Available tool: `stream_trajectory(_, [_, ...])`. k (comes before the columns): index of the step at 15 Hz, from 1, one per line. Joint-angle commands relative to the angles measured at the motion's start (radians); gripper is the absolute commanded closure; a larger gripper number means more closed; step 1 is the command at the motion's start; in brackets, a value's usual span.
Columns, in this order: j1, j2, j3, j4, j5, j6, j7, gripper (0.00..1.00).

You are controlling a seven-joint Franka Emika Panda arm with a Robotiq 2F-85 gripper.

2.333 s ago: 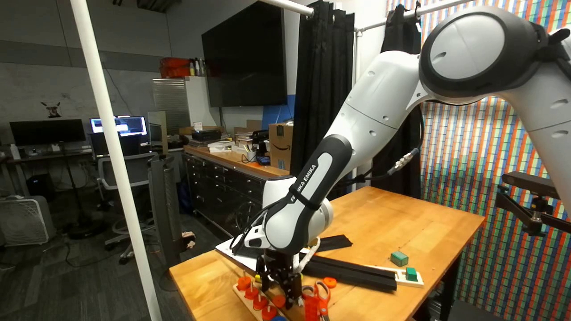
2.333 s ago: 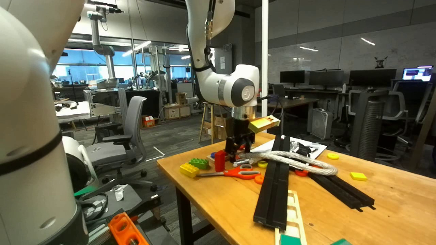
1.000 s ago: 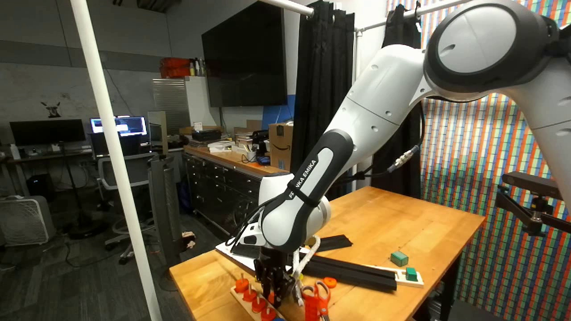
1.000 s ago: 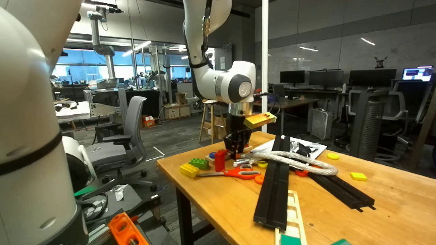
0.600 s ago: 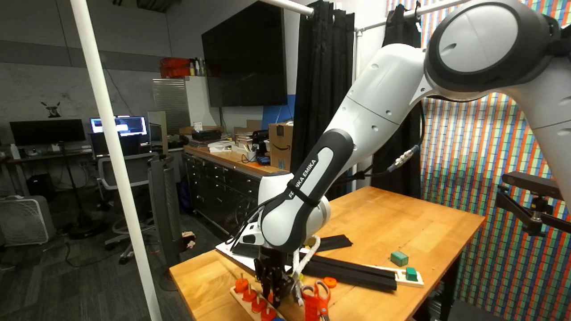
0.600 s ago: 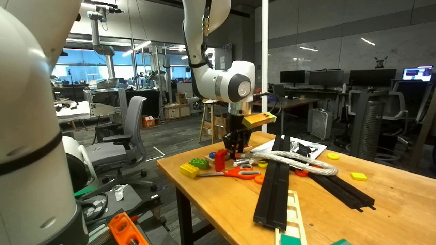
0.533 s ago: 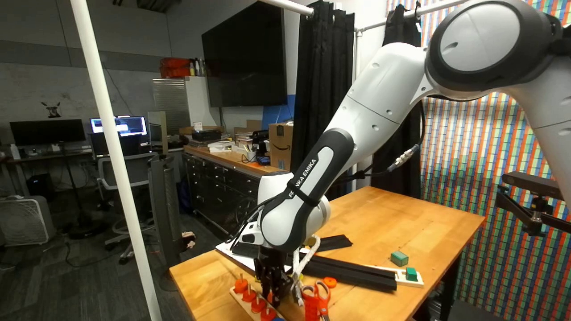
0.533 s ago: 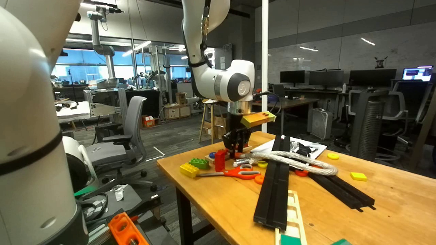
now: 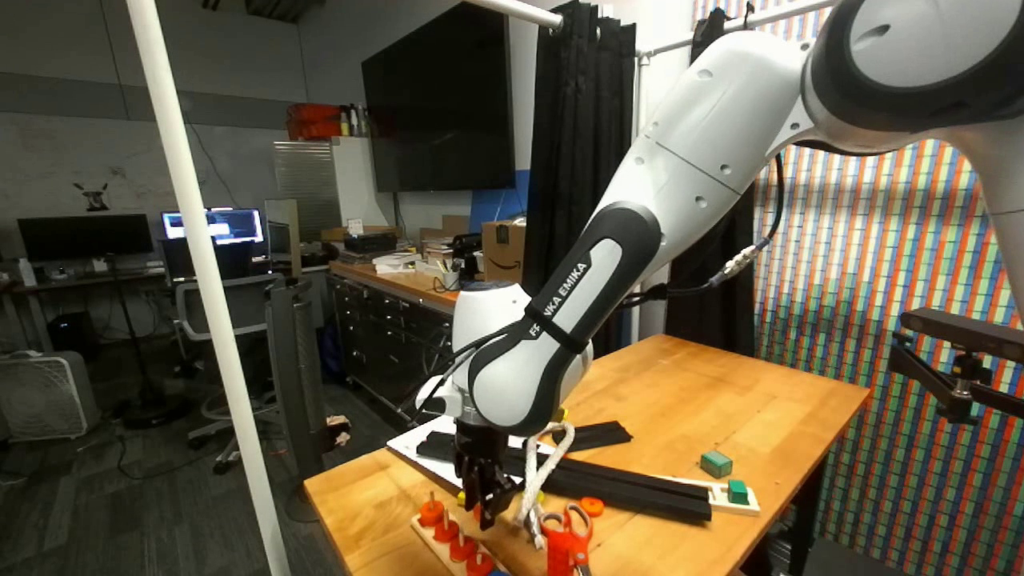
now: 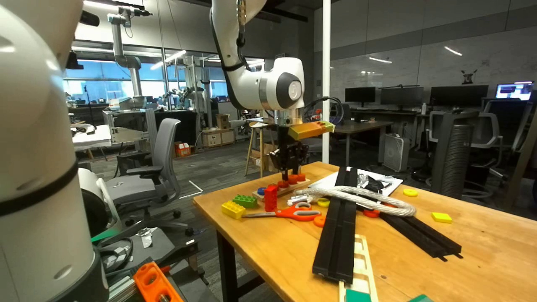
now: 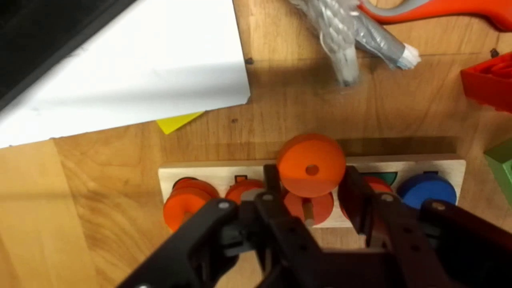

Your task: Pick up the orange token from the table and put it on the wooden holder.

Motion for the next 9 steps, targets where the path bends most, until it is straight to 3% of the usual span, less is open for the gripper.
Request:
stream_trajectory(1, [0.027,-0.054,-0.007,-0.008,-0.047,-0.049,0.073,0.76])
stream_trajectory(9, [0.004,-0.051,0.053,0.014,0.034,-0.093,0.026,0.76])
